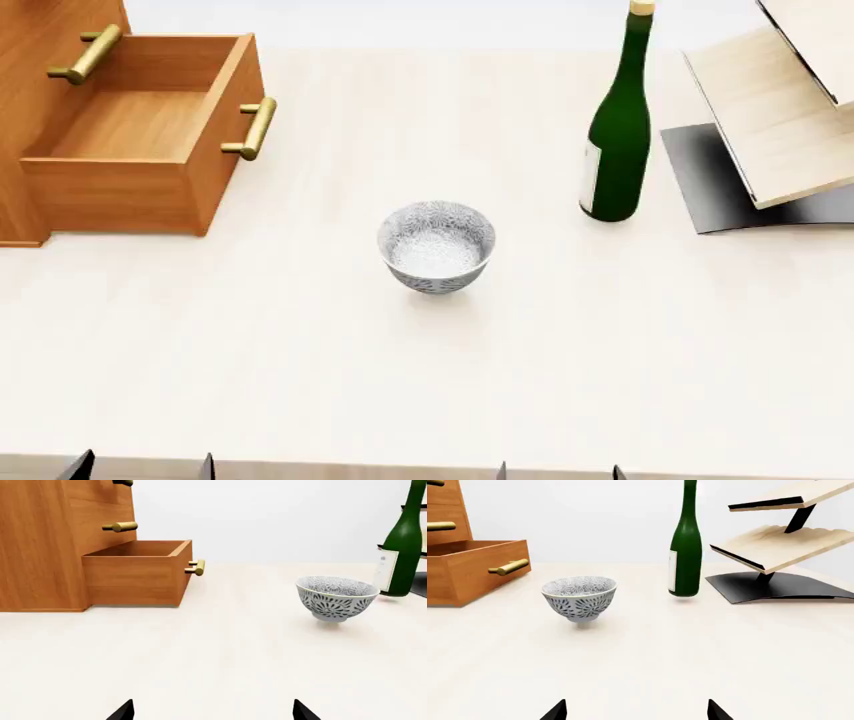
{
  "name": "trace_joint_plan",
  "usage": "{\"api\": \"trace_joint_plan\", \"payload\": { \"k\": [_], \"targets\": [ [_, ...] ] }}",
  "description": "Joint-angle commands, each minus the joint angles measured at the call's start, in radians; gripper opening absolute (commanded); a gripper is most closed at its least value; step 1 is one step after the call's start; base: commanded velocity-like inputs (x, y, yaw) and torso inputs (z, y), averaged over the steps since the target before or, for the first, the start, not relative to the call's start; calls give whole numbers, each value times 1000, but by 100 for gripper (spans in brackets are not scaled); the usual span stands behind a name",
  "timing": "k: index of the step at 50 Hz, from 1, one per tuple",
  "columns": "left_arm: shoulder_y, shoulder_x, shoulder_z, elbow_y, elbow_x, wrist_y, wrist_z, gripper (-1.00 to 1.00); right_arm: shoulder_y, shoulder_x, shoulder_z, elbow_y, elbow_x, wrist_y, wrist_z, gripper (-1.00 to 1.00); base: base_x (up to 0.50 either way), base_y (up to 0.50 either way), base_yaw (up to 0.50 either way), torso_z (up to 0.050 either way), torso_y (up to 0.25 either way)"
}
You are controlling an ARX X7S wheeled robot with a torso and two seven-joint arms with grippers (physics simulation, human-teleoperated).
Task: Put the bowl on top of the cabinet.
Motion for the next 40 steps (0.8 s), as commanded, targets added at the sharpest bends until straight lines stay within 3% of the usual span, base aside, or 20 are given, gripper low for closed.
{"api": "trace_joint_plan", "payload": {
  "k": [1,21,22,29,34,36,40],
  "targets": [
    [1,-16,32,22,-15,-10,-6,100,-17,16,-23,-30,-3,2,32,100,0,0,0,0,0],
    [-12,-57,59,-18,-78,-11,-66,100,-13,55,-82,14,25,-34,103,100,0,0,0,0,0],
    [-10,-16,8,-12,-36,-24,-18,100,-15,32,-56,16,3,-33,74,100,0,0,0,0,0],
    [-30,-45,52,43,-19,-176,-60,100,-11,44,-60,2,24,-24,110,100,0,0,0,0,0],
    [-45,-67,73,171,26,-250,-100,100,-15,67,-55,-136,62,48,104,100,0,0,0,0,0],
    [-32,-100,105,277,4,-263,-37,100,-17,83,-52,-253,71,112,106,100,64,0,0,0,0],
    [-41,-115,102,439,-10,-347,-31,100,-13,111,-58,-409,72,191,106,100,355,0,0,0,0]
  ]
}}
